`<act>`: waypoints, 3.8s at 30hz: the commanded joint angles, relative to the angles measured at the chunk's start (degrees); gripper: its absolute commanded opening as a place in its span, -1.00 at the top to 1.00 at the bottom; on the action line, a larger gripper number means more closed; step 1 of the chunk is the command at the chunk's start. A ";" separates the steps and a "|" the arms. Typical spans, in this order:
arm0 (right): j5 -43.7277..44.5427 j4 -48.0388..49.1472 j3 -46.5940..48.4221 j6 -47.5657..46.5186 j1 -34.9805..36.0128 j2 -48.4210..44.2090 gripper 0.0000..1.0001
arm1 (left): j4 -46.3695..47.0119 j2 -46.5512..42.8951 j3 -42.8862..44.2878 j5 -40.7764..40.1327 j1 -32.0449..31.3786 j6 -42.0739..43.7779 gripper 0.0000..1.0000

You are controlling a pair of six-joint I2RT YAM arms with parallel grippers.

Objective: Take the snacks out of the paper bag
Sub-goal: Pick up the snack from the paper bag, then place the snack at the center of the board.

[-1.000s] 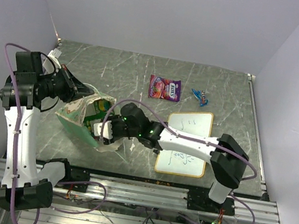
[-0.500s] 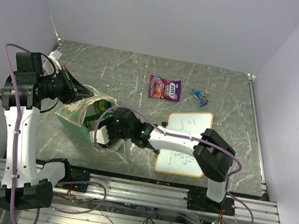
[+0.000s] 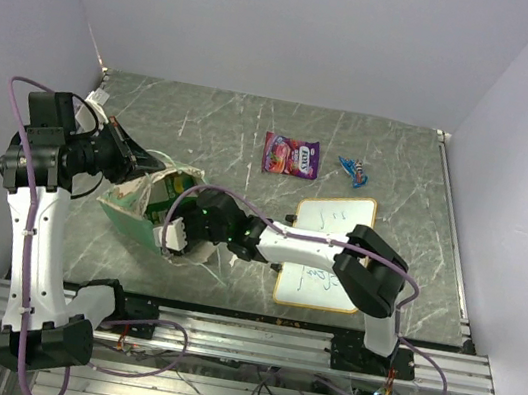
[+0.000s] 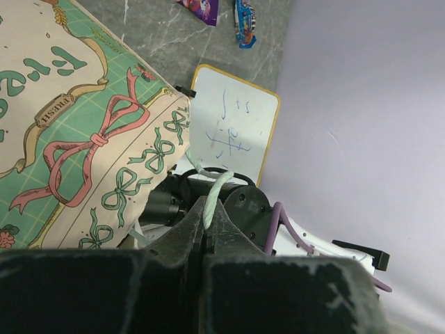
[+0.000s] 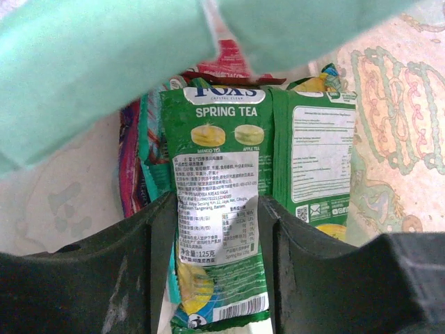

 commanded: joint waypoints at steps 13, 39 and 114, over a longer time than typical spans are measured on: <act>0.98 1.11 3.10 -3.42 -0.51 4.99 0.03 | -0.05 0.03 1.22 -0.04 -0.14 0.68 0.86; 2.07 -0.02 0.36 2.84 -0.98 -7.65 1.00 | 1.22 0.11 2.51 -0.96 -0.08 0.25 0.86; -16.46 -10.20 5.73 -26.28 -44.58 5.30 1.00 | -6.78 1.53 3.18 -10.15 -0.06 2.09 0.86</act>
